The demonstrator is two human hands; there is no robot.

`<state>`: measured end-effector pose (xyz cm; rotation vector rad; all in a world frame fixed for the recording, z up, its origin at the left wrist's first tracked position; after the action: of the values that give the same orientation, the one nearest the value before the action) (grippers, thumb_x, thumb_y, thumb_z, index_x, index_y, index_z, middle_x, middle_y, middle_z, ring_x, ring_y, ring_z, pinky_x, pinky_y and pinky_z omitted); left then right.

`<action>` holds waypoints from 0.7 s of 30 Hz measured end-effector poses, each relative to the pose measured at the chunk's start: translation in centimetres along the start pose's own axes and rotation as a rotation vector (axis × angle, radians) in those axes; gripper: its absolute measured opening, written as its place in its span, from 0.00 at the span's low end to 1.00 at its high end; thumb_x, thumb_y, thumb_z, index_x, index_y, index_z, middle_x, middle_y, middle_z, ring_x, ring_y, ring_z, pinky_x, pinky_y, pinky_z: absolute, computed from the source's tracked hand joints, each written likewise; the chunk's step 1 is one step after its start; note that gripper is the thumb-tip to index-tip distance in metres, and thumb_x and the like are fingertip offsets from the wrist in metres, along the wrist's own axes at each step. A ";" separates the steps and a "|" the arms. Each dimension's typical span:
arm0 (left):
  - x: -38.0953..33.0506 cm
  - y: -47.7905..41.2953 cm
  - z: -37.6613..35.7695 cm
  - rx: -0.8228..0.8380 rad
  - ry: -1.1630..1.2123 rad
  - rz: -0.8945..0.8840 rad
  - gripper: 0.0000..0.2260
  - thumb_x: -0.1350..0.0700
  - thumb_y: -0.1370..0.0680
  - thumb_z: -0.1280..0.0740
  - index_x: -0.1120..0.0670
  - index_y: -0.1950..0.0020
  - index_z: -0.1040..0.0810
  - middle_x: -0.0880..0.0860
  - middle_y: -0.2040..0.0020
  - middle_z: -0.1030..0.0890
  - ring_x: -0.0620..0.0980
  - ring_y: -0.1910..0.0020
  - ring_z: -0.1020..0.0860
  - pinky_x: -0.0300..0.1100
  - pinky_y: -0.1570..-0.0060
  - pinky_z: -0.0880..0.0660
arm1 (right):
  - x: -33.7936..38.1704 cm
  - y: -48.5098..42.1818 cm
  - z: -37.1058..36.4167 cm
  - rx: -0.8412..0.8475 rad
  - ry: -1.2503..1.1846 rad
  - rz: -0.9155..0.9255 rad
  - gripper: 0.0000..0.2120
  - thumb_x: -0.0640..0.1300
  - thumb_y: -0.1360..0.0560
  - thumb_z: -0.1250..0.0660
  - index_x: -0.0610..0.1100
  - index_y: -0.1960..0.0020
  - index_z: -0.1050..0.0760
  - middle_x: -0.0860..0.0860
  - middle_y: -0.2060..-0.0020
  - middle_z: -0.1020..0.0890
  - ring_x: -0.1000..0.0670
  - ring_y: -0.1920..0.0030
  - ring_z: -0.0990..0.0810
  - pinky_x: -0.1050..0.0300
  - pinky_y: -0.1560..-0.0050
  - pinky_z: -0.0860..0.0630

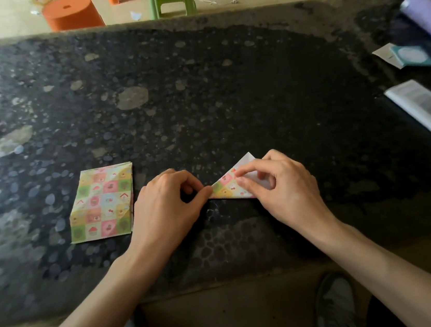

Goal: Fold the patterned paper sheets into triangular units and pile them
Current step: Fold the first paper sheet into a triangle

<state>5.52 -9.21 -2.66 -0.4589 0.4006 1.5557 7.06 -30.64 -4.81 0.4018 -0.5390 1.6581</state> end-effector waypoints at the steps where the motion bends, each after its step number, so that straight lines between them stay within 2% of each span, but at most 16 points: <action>1: 0.0 0.0 0.0 0.001 0.001 -0.001 0.08 0.41 0.25 0.26 0.42 0.60 0.19 0.41 0.62 0.24 0.39 0.62 0.26 0.35 0.68 0.38 | 0.0 0.0 0.0 -0.002 -0.003 0.002 0.10 0.60 0.23 0.30 0.60 0.44 0.16 0.59 0.56 0.26 0.57 0.58 0.24 0.59 0.65 0.23; 5: 0.2 -0.1 0.0 0.026 0.023 -0.001 0.07 0.42 0.26 0.26 0.40 0.60 0.20 0.41 0.61 0.24 0.39 0.62 0.26 0.35 0.67 0.37 | 0.0 0.0 -0.1 -0.007 0.017 0.010 0.11 0.61 0.22 0.31 0.61 0.43 0.17 0.59 0.56 0.26 0.58 0.58 0.25 0.62 0.66 0.25; 10: 0.8 -0.8 0.4 0.152 0.101 0.011 0.03 0.47 0.24 0.25 0.40 0.56 0.16 0.40 0.61 0.21 0.40 0.63 0.25 0.37 0.65 0.33 | 0.0 0.0 -0.1 -0.004 0.014 0.009 0.10 0.60 0.22 0.30 0.61 0.43 0.17 0.59 0.55 0.26 0.57 0.57 0.24 0.59 0.64 0.22; 13: 1.3 -1.2 0.7 0.230 0.129 -0.013 0.07 0.54 0.23 0.26 0.41 0.54 0.14 0.41 0.63 0.21 0.37 0.63 0.24 0.31 0.67 0.33 | 0.0 0.0 -0.1 -0.008 0.010 0.011 0.10 0.59 0.22 0.30 0.61 0.43 0.17 0.59 0.55 0.25 0.57 0.57 0.24 0.56 0.62 0.20; 17: 2.1 -1.8 0.8 0.297 0.158 -0.024 0.13 0.61 0.23 0.27 0.40 0.51 0.13 0.41 0.65 0.20 0.40 0.66 0.23 0.29 0.66 0.31 | 0.0 0.0 -0.3 -0.013 0.016 0.019 0.09 0.59 0.22 0.30 0.61 0.43 0.18 0.60 0.54 0.25 0.56 0.56 0.23 0.56 0.63 0.19; 19: 2.3 -2.0 0.8 0.322 0.174 -0.018 0.14 0.61 0.22 0.28 0.40 0.51 0.14 0.38 0.65 0.20 0.39 0.67 0.24 0.29 0.66 0.32 | 0.1 0.0 -0.3 -0.014 0.026 0.027 0.09 0.59 0.22 0.30 0.61 0.43 0.18 0.60 0.55 0.25 0.57 0.57 0.23 0.58 0.63 0.20; 21: 2.0 -2.0 0.8 0.310 0.197 -0.003 0.10 0.56 0.21 0.28 0.40 0.51 0.14 0.37 0.67 0.21 0.39 0.69 0.24 0.30 0.68 0.32 | 0.0 0.0 -0.3 -0.014 0.024 0.029 0.09 0.59 0.22 0.30 0.61 0.43 0.18 0.60 0.55 0.25 0.57 0.57 0.23 0.60 0.64 0.21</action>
<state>7.42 -7.00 -3.01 -0.3712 0.7800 1.4187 7.06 -30.44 -5.03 0.3649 -0.5401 1.6842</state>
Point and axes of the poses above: each hand's wrist, its own y-axis away from the middle knuckle, its own z-axis out of the back of the hand, x = y × z, the point moved 3 cm from there along -y, towards the middle knuckle
